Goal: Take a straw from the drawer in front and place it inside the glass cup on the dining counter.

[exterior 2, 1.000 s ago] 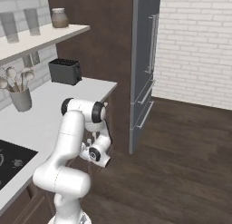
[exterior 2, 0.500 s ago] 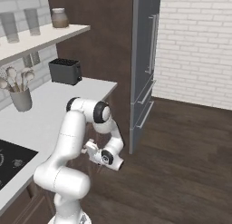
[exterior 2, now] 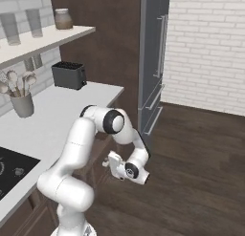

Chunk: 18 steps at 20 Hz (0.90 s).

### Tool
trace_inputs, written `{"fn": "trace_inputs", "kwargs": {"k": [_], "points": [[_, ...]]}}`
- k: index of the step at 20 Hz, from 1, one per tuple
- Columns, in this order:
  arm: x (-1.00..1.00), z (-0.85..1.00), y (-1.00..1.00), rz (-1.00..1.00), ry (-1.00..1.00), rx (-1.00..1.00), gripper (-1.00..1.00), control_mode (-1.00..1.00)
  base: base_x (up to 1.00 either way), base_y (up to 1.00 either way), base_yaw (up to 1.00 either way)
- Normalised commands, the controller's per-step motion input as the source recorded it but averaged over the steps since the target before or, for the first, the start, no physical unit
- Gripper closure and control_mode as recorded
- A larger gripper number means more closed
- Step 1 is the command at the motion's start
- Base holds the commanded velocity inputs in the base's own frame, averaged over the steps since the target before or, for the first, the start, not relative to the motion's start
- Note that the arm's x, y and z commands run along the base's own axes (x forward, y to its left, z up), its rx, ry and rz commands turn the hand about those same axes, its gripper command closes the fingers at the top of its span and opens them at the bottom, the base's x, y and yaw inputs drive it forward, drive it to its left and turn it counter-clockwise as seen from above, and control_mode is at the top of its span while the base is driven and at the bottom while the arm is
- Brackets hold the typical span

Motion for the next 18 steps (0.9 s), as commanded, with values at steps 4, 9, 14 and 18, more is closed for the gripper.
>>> {"fn": "trace_inputs", "kwargs": {"k": [4,9,14,18], "points": [[0.00,0.00,-1.00,-0.02,0.09,0.01,1.00,-1.00,0.00,0.00,0.00],[0.00,0.00,-1.00,-0.03,0.10,0.01,1.00,-1.00,0.00,0.00,0.00],[0.00,0.00,-1.00,-0.04,0.09,0.02,1.00,-1.00,0.00,0.00,0.00],[0.04,0.00,-1.00,-0.04,0.09,0.01,1.00,-1.00,0.00,0.00,0.00]]}}
